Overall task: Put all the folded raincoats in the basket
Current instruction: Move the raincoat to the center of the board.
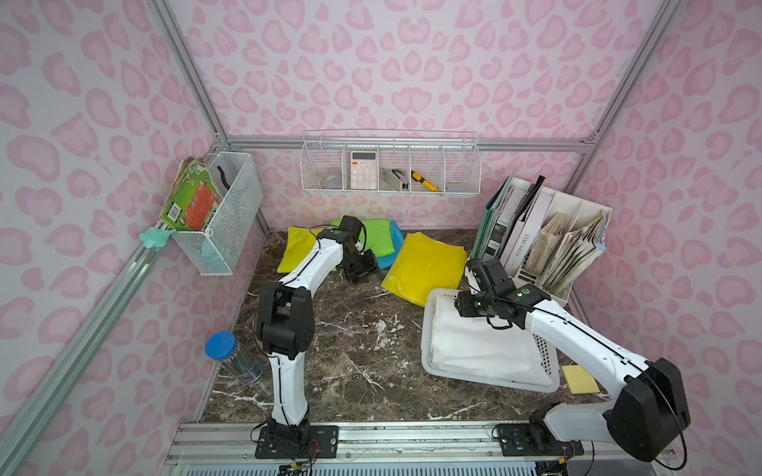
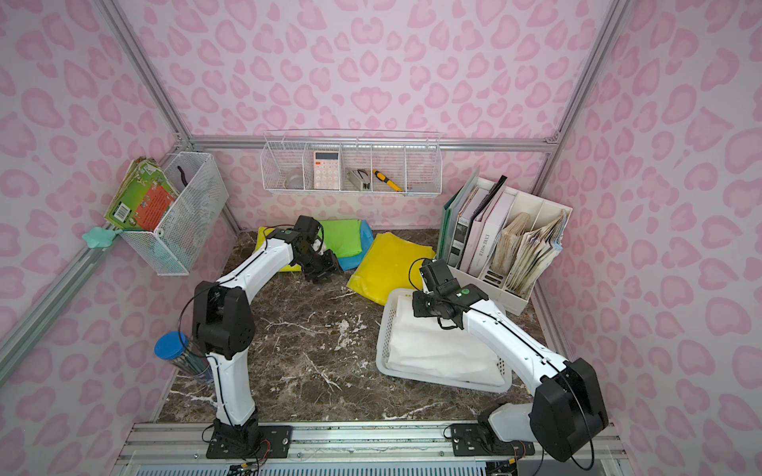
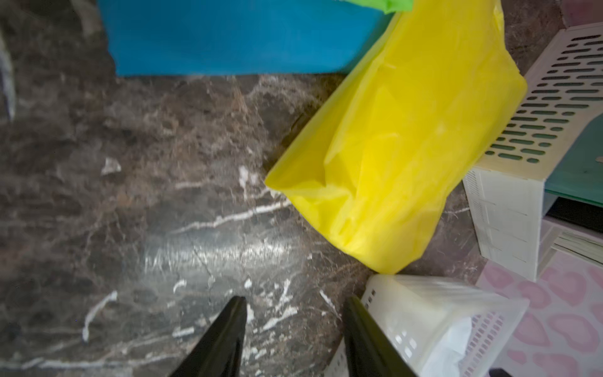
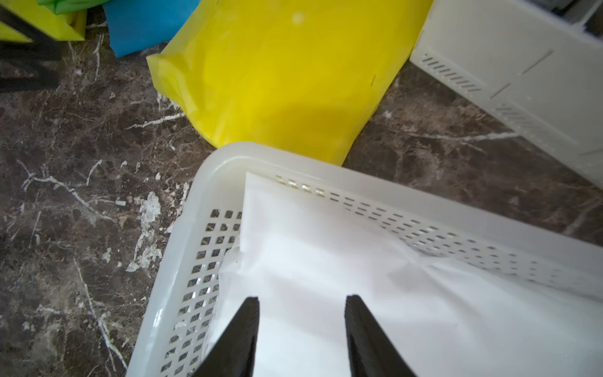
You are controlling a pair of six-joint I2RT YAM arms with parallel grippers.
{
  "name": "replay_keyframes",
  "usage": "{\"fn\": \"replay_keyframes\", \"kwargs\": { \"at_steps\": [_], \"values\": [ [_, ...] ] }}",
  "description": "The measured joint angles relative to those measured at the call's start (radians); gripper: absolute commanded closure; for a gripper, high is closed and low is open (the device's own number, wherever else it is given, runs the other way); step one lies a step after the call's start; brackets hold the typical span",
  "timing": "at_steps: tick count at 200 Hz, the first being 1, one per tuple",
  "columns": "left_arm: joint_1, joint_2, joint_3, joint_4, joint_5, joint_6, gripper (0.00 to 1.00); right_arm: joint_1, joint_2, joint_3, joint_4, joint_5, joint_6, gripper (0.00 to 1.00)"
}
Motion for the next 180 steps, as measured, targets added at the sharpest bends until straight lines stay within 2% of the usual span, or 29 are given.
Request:
{"fn": "replay_keyframes", "kwargs": {
  "at_steps": [36, 104, 124, 180],
  "values": [
    [0.013, 0.148, 0.136, 0.045, 0.082, 0.081, 0.45, 0.013, -0.019, -0.014, 0.0, -0.021, 0.023, 0.53],
    [0.026, 0.272, 0.167, 0.128, 0.219, 0.129, 0.47, 0.016, -0.009, 0.001, -0.016, -0.032, 0.014, 0.53],
    [0.026, 0.266, 0.138, 0.164, 0.264, 0.131, 0.49, 0.016, -0.002, 0.014, -0.03, -0.026, -0.006, 0.53],
    [0.021, 0.214, -0.054, 0.285, 0.341, 0.099, 0.55, 0.016, 0.019, 0.012, -0.04, -0.002, -0.03, 0.53]
  ]
}}
